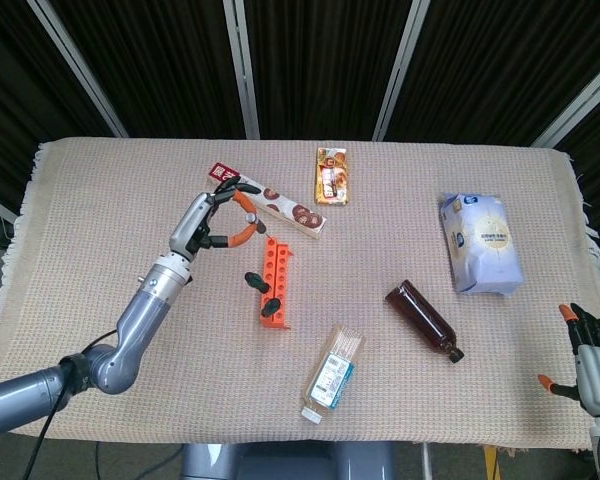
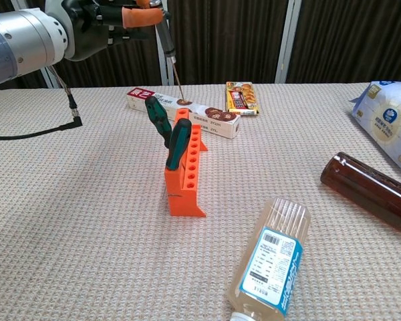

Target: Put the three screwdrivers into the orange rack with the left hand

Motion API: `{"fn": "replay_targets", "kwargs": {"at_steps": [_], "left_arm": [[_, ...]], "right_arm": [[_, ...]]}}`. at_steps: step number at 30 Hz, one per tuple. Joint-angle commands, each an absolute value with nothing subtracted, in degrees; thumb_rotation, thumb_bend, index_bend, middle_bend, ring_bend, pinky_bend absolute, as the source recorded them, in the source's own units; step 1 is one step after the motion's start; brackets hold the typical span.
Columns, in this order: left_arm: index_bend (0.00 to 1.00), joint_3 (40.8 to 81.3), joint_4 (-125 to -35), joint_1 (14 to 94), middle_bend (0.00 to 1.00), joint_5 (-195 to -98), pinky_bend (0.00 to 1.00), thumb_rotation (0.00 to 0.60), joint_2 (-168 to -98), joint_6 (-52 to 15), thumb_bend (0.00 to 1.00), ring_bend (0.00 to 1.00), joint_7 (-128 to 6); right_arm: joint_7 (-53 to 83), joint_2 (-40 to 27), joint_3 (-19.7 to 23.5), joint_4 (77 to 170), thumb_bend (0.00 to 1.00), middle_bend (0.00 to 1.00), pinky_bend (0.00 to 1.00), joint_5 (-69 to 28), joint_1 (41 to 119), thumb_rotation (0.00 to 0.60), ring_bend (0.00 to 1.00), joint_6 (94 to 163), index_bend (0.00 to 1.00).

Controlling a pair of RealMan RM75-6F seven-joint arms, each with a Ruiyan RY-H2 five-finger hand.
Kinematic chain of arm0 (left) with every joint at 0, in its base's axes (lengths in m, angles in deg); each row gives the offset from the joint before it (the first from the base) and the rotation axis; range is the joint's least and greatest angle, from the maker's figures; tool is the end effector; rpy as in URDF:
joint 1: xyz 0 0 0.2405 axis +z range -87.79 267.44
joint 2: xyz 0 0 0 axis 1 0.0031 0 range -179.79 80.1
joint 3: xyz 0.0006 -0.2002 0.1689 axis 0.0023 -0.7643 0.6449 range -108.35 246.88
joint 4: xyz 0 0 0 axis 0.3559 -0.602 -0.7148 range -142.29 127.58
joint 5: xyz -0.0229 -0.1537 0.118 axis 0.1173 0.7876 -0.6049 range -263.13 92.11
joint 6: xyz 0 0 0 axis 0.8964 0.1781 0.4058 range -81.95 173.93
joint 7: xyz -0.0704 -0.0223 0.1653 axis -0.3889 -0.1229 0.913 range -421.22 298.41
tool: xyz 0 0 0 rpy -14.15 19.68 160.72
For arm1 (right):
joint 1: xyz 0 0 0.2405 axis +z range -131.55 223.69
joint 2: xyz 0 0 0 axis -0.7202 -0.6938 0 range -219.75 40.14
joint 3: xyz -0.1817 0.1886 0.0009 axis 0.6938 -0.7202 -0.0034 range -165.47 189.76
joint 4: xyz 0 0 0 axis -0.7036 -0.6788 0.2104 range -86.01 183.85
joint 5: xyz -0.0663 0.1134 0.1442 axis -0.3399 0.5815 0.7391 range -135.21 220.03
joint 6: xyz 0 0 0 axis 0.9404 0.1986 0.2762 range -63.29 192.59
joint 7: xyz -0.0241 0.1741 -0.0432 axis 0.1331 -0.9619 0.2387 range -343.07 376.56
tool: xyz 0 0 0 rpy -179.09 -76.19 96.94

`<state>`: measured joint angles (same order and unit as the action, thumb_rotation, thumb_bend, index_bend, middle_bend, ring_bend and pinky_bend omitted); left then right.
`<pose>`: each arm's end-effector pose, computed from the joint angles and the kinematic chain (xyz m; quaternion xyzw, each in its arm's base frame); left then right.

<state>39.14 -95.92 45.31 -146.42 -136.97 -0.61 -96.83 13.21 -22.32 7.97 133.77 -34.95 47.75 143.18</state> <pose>-0.0640 0.4261 0.0403 -0.4246 -0.6664 -0.6010 0.1201 -0.3728 -0.2002 0.1664 0.5422 -0.4604 0.3215 0.6251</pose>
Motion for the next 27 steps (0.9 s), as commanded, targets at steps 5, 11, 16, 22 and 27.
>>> {"fn": "replay_targets", "kwargs": {"at_steps": [5,11,16,22,27], "left_arm": [[0.67,39.64,-94.54,44.42,0.22,-147.24,0.08,0.6,-138.01,0.77,0.51,0.0,-99.72],[0.67,40.04,-94.24,44.72,0.22,-146.98,0.09,0.6,-137.69,0.71,0.51,0.0,-100.49],[0.67,40.45,-94.16,45.43,0.22,-146.34,0.09,0.6,-136.81,1.25,0.51,0.0,-101.65],[0.67,40.93,-93.16,45.76,0.22,-145.78,0.09,0.6,-136.87,1.91,0.51,0.0,-102.89],[0.67,41.0,-92.55,45.51,0.22,-145.92,0.09,0.6,-137.29,1.96,0.51,0.0,-103.19]], "right_arm": [[13.25,-22.44,7.91,133.8,0.0,0.01,0.0,-34.57,47.58,0.6,0.0,143.17,0.0],[13.09,-22.39,7.91,133.68,0.0,0.01,0.0,-34.52,47.6,0.6,0.0,143.03,0.0],[12.9,-22.33,7.88,133.45,0.0,0.01,0.0,-34.37,47.69,0.6,0.0,142.71,0.0],[12.9,-22.26,7.87,133.3,0.0,0.01,0.0,-34.39,47.94,0.6,0.0,142.3,0.0],[12.98,-22.32,7.82,133.37,0.0,0.01,0.0,-34.26,47.87,0.6,0.0,142.38,0.0]]}}
